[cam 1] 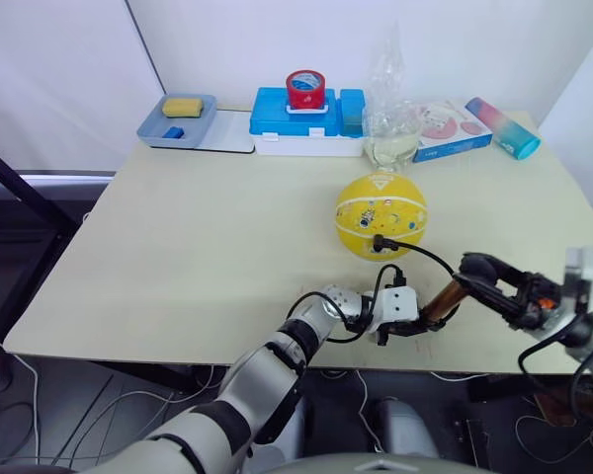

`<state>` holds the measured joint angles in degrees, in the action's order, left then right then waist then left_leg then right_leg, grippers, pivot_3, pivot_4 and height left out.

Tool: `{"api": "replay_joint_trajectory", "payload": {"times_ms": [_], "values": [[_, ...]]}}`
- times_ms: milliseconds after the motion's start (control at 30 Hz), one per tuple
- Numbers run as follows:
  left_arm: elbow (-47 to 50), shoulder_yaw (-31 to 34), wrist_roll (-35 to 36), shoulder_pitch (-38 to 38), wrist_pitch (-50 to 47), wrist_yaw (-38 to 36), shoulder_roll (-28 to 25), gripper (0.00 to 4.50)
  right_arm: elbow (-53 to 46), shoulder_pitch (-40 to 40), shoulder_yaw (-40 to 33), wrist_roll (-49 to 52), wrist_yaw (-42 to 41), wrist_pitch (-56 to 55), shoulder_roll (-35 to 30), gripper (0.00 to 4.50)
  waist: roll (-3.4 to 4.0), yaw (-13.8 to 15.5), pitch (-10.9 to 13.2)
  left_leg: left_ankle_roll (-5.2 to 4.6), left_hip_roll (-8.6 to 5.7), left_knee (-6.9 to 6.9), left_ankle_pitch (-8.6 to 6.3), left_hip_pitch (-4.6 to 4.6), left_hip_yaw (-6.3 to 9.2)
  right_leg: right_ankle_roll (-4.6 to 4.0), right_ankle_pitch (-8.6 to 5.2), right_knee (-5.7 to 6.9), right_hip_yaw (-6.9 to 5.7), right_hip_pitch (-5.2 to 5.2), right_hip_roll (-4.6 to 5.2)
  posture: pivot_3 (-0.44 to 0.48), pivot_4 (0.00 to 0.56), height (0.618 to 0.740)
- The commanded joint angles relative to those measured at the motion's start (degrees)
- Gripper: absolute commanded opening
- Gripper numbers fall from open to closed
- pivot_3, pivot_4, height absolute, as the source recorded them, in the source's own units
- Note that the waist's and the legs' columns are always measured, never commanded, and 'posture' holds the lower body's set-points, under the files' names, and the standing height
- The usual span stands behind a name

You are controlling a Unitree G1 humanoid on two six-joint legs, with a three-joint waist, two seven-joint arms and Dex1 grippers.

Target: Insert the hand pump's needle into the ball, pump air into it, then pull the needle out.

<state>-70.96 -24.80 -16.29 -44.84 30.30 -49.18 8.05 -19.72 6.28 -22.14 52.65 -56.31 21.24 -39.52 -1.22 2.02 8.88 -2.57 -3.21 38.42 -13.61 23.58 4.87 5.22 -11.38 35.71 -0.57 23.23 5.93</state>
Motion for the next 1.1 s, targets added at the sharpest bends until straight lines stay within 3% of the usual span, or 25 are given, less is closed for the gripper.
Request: {"api": "replay_joint_trajectory", "payload": {"times_ms": [33,233,433,767,1000,1100], "values": [[-4.0,-3.7,-4.5,1.8,-1.5,-2.6,1.5,1.1,-2.6,-5.9,-13.1,7.1,4.6,2.2,-6.5,1.94,0.04,0.0,0.0,0.0,-0.01,0.01,0.0,0.02,-0.01,0.0,0.0,0.0,0.0,0.0,0.01,0.0,0.15,0.739],[-4.0,-3.7,-4.5,1.7,-1.5,-2.6,1.5,1.1,-2.2,-11.0,-18.9,14.4,5.3,9.2,-14.2,1.94,0.04,0.0,0.1,0.0,0.0,0.01,0.0,0.07,-0.02,0.0,0.0,-0.01,-0.01,0.04,0.02,0.0,0.15,0.739],[-4.0,-3.9,-4.5,1.7,-1.5,-2.6,1.4,1.1,-1.9,-14.3,-20.5,18.0,6.6,13.0,-15.9,1.94,0.04,0.1,0.1,-0.01,0.0,0.01,0.0,0.17,-0.04,0.0,0.0,-0.01,-0.01,0.14,0.02,0.0,0.15,0.739],[-3.9,-4.2,-4.8,1.4,-0.9,-3.1,1.1,1.1,-2.7,-1.4,-8.7,5.0,1.6,10.9,-8.9,1.94,-0.29,0.1,-0.1,-0.01,0.02,-0.01,0.0,0.14,-0.02,0.0,-0.01,-0.01,-0.02,0.13,0.0,0.0,0.15,0.739],[-3.8,-4.1,-4.9,0.7,-0.2,-3.5,0.8,1.1,4.4,0.1,4.0,-10.2,-0.8,-0.4,-3.3,1.94,-0.36,0.1,-0.2,0.0,0.04,-0.02,0.0,0.08,0.0,-0.01,-0.01,-0.01,-0.03,0.1,-0.05,0.0,0.15,0.739],[-3.7,-3.8,-4.6,0.4,-0.1,-3.6,0.9,1.1,6.6,-0.1,5.9,-13.5,-0.8,-4.3,-1.4,1.94,-0.33,0.1,-0.1,0.0,0.04,-0.02,0.0,0.08,0.01,-0.01,-0.01,-0.01,-0.04,0.1,-0.05,0.0,0.15,0.739]]}}
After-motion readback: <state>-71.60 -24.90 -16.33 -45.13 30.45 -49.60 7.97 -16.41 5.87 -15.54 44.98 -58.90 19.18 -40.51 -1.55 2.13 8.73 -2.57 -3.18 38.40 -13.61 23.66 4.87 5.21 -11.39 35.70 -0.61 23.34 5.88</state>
